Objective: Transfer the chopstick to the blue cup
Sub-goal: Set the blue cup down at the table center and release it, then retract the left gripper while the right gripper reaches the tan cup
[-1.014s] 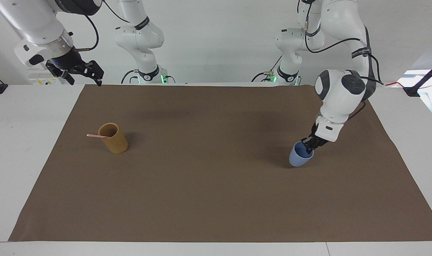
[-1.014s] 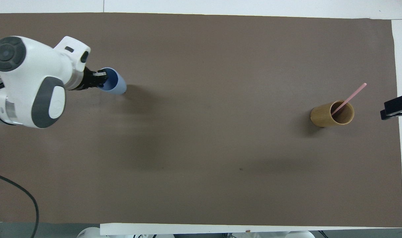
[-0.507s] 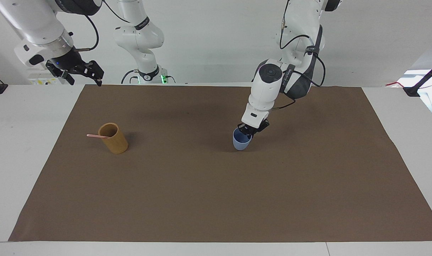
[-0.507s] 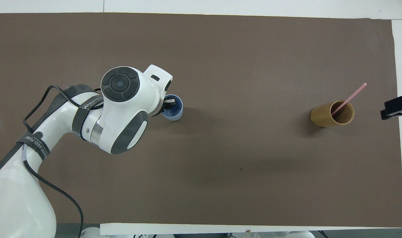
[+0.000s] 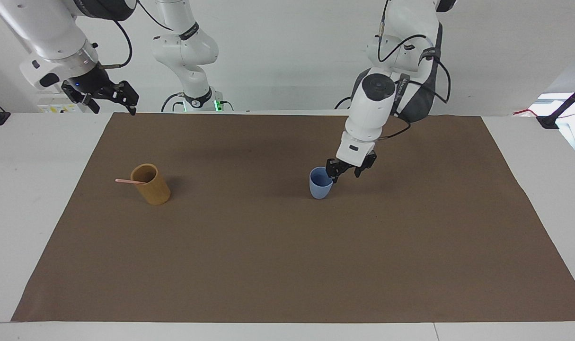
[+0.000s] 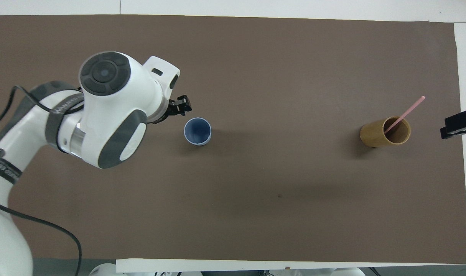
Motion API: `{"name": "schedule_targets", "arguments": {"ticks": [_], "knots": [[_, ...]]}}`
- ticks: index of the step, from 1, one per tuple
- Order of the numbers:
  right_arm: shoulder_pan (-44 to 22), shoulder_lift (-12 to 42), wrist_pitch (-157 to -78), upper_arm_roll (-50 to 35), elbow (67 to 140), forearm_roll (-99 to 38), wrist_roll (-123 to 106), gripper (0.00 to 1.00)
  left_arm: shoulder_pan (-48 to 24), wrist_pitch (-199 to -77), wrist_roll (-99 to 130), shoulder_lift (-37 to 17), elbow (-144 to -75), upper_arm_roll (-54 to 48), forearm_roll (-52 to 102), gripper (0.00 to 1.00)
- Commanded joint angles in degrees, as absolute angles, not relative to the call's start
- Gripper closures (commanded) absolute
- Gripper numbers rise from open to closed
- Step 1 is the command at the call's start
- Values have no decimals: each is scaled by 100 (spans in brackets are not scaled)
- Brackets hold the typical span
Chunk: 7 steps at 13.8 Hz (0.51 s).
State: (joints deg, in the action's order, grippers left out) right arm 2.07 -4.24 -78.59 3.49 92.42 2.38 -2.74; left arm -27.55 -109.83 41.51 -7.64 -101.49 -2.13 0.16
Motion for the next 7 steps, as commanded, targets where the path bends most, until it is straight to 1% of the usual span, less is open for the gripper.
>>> {"name": "schedule_targets", "arguments": {"ticks": [1,2,3,5,7], "knots": [[229,-562,-7998,299,9439,264,-422,0,-2060,-10180,3414,-187,-9905,-185,-210,0],[211,-571,-8094,299,9492,264,-439,0,-1648,-9943,2801,59,-9879,-176,-220,0],[202,-615,-8469,290,9710,255,-492,0,-1235,-9627,2116,218,-9766,-176,-220,0],[272,-668,-9304,290,10176,220,-1043,0,-635,-8994,1059,273,-9397,-176,-220,0],[604,-685,-10086,316,10834,-305,-1256,1,-274,-8781,634,237,-9176,-185,-220,0]]}}
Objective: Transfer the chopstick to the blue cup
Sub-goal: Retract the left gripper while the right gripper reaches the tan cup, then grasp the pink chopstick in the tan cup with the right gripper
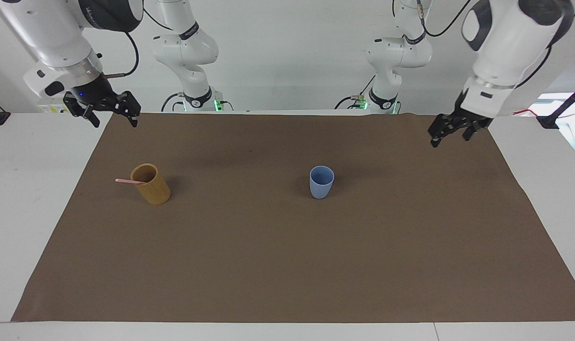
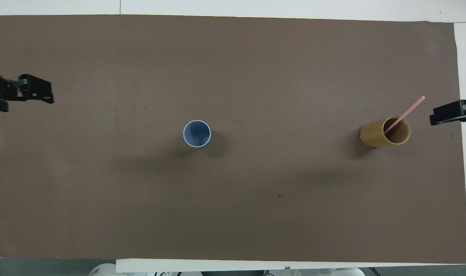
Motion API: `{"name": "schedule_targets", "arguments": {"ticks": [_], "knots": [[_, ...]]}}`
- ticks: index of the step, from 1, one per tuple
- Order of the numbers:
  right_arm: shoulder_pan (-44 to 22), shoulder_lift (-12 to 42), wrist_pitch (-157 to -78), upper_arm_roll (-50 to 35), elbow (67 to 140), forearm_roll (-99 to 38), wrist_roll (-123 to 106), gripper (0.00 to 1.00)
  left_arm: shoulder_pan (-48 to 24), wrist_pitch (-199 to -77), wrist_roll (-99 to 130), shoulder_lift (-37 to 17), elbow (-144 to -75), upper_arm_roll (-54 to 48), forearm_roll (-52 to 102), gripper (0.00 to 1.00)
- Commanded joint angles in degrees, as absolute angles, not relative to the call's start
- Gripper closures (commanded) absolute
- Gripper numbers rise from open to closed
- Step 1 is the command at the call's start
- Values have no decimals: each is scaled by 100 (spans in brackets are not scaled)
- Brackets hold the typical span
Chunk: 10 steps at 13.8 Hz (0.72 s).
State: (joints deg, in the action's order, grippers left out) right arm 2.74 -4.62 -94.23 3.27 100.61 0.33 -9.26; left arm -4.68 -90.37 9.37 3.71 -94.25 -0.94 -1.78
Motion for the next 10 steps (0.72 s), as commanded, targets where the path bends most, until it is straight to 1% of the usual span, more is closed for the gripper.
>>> {"name": "schedule_targets", "arguments": {"ticks": [1,3,5,6,7,8,10], "knots": [[667,-668,-10481,316,11124,-325,-1257,1,-220,-8859,633,263,-9237,-185,-211,0],[694,-624,-11115,316,11520,-325,-1283,4,-220,-8824,659,281,-9299,-185,-211,0],[799,-615,-11485,316,11925,-325,-1370,9,-220,-8824,668,281,-9299,-185,-211,0],[800,-572,-11931,316,12092,-325,-1441,9,-220,-8816,668,281,-9308,-185,-211,0],[765,-493,-12162,316,12120,-325,-1494,11,-220,-8842,668,281,-9308,-185,-211,0],[765,-431,-12225,316,12120,-325,-1503,13,-220,-8833,668,281,-9308,-185,-211,0],[773,-334,-12374,316,12120,-343,-1625,20,-220,-8833,668,281,-9308,-185,-211,0]]}}
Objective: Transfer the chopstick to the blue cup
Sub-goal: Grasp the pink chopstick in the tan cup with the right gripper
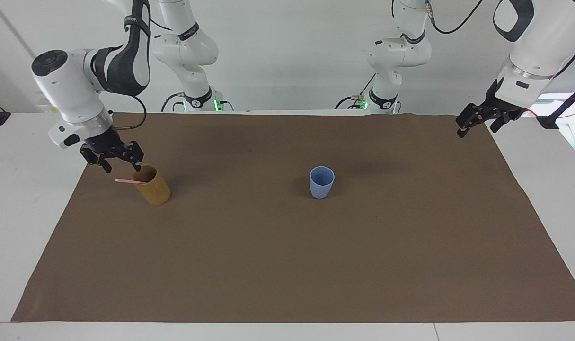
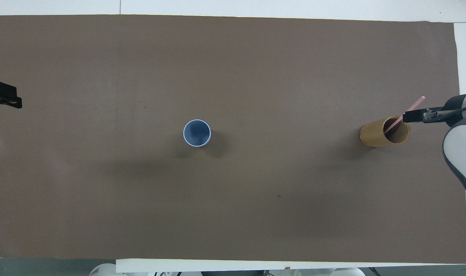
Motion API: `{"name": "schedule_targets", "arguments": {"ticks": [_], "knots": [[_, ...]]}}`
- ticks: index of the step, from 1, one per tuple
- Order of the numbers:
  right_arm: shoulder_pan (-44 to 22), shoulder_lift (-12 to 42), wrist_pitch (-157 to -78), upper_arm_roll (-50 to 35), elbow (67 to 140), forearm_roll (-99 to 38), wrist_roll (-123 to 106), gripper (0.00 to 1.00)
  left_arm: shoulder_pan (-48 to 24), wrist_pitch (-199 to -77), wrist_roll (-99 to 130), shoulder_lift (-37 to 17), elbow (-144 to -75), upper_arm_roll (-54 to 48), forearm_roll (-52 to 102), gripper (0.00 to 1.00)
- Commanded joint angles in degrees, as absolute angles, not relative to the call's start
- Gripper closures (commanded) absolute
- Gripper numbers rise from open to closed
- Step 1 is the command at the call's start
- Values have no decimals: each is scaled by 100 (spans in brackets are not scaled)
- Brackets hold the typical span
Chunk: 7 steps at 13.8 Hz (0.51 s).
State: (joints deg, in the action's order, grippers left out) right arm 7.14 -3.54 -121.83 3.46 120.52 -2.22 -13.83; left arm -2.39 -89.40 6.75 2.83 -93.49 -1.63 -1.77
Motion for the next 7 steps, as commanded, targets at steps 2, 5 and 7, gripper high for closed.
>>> {"name": "schedule_targets", "arguments": {"ticks": [2,5,7], "knots": [[773,-238,-12489,308,12094,-421,-1652,26,-220,-8833,668,290,-9308,-185,-211,0],[782,-123,-12525,308,11980,-764,-1670,38,-220,-8833,668,281,-9308,-185,-211,0],[756,-114,-12524,316,11953,-765,-1696,43,-220,-8833,668,281,-9308,-185,-211,0]]}}
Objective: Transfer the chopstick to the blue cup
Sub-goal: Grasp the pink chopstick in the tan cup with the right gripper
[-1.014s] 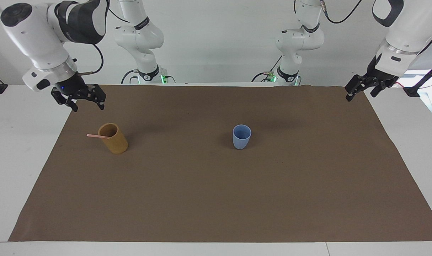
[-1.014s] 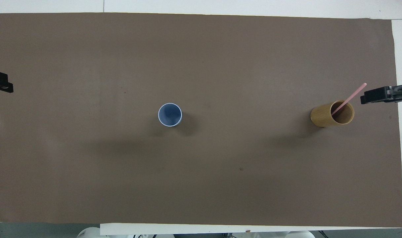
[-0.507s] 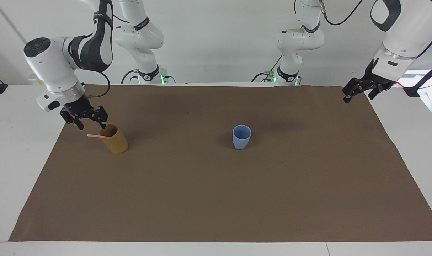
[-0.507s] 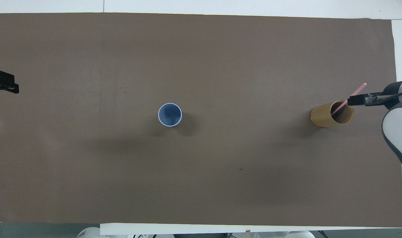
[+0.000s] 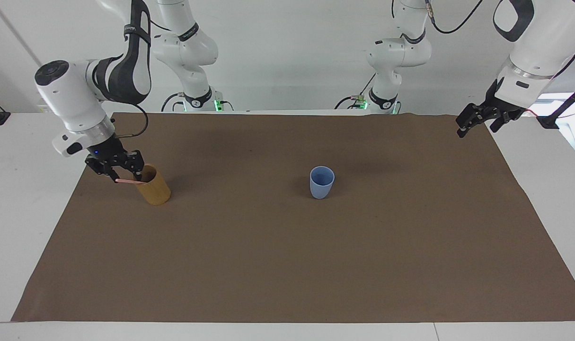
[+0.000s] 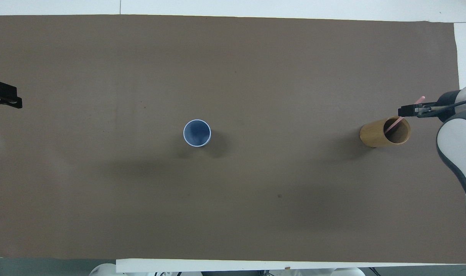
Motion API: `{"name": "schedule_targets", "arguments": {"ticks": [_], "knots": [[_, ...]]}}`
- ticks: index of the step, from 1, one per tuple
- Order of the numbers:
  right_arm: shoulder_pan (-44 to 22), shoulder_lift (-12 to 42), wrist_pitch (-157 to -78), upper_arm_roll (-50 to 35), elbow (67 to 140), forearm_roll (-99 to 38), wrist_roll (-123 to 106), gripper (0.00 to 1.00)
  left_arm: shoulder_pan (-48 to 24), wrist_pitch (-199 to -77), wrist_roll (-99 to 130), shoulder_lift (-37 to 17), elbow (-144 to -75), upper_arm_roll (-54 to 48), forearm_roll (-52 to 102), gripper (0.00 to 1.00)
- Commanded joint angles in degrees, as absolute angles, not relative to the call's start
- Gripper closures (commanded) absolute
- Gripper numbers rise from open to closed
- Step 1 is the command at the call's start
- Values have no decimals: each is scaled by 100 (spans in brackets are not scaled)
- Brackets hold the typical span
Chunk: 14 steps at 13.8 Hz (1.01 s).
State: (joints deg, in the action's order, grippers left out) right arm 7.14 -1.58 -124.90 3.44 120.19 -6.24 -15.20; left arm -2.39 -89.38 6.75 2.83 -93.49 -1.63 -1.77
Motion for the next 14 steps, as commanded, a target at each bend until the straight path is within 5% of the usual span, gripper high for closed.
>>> {"name": "schedule_targets", "arguments": {"ticks": [1,6,10,14], "knots": [[756,-114,-12533,316,11953,-765,-1757,45,-220,-8833,668,281,-9308,-185,-211,0],[809,0,-12735,316,11927,-765,-2171,61,-220,-8833,668,281,-9308,-185,-211,0],[756,61,-12534,316,11673,-765,-2153,100,-220,-8833,668,281,-9308,-185,-211,0],[729,36,-11543,308,10883,-633,-2433,100,-220,-8833,668,281,-9308,-185,-211,0]]}}
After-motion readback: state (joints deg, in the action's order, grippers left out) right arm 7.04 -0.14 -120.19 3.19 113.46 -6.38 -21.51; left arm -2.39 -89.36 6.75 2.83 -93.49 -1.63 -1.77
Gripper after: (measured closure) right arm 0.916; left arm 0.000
